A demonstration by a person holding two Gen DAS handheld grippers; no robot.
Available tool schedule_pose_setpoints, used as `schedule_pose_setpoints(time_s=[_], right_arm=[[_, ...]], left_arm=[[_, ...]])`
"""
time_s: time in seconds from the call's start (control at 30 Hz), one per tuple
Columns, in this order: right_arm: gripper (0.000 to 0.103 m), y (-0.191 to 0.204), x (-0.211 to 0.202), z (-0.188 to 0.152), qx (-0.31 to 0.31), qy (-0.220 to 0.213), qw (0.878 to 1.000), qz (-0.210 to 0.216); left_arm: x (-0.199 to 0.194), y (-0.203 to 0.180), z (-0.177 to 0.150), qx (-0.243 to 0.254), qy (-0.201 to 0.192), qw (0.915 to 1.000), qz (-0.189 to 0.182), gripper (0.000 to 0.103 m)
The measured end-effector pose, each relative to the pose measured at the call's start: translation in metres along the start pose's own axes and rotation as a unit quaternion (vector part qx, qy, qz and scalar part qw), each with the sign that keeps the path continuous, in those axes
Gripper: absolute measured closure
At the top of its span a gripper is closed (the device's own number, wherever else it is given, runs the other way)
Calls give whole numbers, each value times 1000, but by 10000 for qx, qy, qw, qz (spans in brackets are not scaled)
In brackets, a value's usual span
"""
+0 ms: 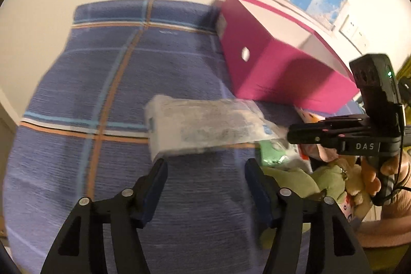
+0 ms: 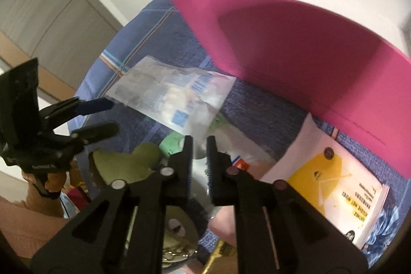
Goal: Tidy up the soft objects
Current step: 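Grasp the clear plastic bag of papers with the left gripper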
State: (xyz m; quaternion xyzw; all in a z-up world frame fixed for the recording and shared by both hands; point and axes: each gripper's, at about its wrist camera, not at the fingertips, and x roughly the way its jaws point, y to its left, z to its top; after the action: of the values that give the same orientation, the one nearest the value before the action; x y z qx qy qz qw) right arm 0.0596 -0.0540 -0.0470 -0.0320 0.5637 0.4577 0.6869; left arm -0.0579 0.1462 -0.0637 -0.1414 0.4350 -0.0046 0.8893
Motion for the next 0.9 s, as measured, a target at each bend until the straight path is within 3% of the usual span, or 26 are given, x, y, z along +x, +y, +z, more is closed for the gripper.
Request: schedule_pose_setpoints(time_s=[0.07,0.17,0.27,0.4,0.53,0.67,0.9], right_arm=[[57,-5,-1,4,136,-113,9998,-37],[57,-7,0,12,230,-158,9996,31],[56,-6,11,20,333,-33,9993,149],[47,-8,23,25,455,57,9989,77],[47,0,35,31,501,38,9984,257],[68,0,31,30,378,0,9991,194],[82,-2,8,21,276,-234,9989,308]], left_arm=[[-4,6,3,-28,-113,9998,170,29],[-1,16,12,-71,-166,9994,307,29],[11,25,21,-142,-69,9997,161,29],[36,25,27,-139,253,9996,-19,29],[43,16,27,35,338,9993,-127,49],[35,5,24,260,215,9994,-30,51],[17,-4,20,299,-7,9995,-94,51]])
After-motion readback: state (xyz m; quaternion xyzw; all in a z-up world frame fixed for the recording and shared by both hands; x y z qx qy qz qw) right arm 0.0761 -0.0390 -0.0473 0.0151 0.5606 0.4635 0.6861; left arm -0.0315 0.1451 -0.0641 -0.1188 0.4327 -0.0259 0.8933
